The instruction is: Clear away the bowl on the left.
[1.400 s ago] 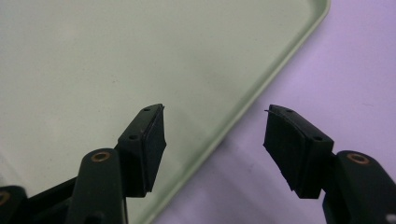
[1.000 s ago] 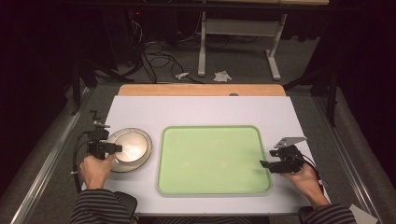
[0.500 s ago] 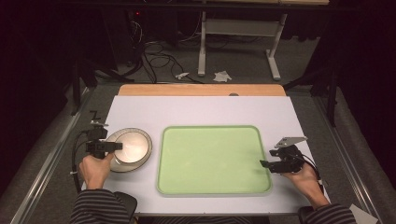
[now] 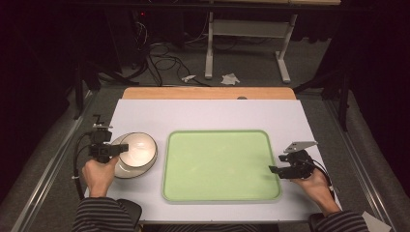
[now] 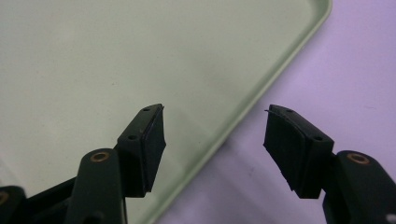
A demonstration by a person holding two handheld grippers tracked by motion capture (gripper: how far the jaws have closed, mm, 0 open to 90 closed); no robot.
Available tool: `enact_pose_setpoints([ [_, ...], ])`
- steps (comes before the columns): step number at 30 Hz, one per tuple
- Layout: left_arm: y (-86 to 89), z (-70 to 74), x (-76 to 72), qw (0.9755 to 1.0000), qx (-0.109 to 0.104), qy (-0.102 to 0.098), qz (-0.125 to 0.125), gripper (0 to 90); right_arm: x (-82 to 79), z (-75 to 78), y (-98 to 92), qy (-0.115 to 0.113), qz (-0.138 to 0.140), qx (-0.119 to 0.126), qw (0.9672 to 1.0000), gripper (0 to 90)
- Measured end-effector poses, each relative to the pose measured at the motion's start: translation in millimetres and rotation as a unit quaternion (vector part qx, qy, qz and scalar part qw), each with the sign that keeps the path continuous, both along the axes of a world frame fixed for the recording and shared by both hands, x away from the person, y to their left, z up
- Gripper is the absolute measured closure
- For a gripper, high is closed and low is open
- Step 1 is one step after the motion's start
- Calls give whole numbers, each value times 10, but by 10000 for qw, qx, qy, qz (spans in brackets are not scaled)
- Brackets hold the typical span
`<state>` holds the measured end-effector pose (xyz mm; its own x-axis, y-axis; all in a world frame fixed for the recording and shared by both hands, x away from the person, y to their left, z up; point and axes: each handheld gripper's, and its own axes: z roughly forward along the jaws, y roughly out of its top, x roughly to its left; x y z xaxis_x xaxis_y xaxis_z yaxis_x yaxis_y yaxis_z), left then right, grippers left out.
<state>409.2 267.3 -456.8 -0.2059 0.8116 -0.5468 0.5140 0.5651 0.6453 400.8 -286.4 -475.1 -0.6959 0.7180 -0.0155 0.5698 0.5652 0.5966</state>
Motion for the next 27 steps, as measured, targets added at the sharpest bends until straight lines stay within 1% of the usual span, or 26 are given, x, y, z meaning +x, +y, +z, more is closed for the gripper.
enact_pose_setpoints([
  [2, -26, 33, -3, 10000, 6, -55, -48, 823, 2, 3, -4, 32, -4, -1, 10000, 396],
  [3, -58, 71, -13, 9999, -41, -131, -96, 823, 0, 4, -7, 7, -31, 28, 10000, 396],
  [4, -58, 71, -13, 9999, -41, -131, -96, 823, 0, 4, -7, 7, -31, 28, 10000, 396],
  [5, -90, 96, -22, 9997, -98, -173, -163, 823, 0, 9, -9, 15, -50, 34, 10000, 396],
  [6, -90, 96, -22, 9997, -98, -173, -163, 823, 0, 9, -9, 15, -50, 34, 10000, 396],
  [7, -122, 111, -21, 9995, -111, -188, -224, 823, 0, 9, -10, 19, -40, 35, 10000, 396],
  [10, -185, 133, -8, 9993, -102, -198, -300, 823, 10, 8, -20, 35, -18, 32, 10000, 396],
  [12, -215, 148, -1, 9991, -142, -216, -348, 824, 15, 3, -21, 22, -40, 52, 10000, 396],
  [13, -240, 172, -2, 9987, -209, -248, -387, 824, 16, 5, -22, 9, -30, 46, 10000, 396],
  [16, -272, 198, -4, 9983, -253, -283, -432, 823, 16, 2, -19, 29, -62, 32, 10000, 395],
  [17, -304, 216, -9, 9979, -305, -290, -497, 823, 17, 1, -17, 36, -58, 12, 10000, 396],
  [23, -404, 266, -19, 9969, -303, -346, -634, 823, 19, 2, -21, 62, -27, 2, 10000, 395],
  [25, -429, 287, -12, 9963, -372, -359, -691, 823, 28, -8, -20, 64, -67, 14, 10000, 395],
  [27, -454, 297, -10, 9958, -393, -364, -740, 824, 44, -14, -25, 38, -40, 11, 10000, 395],
])
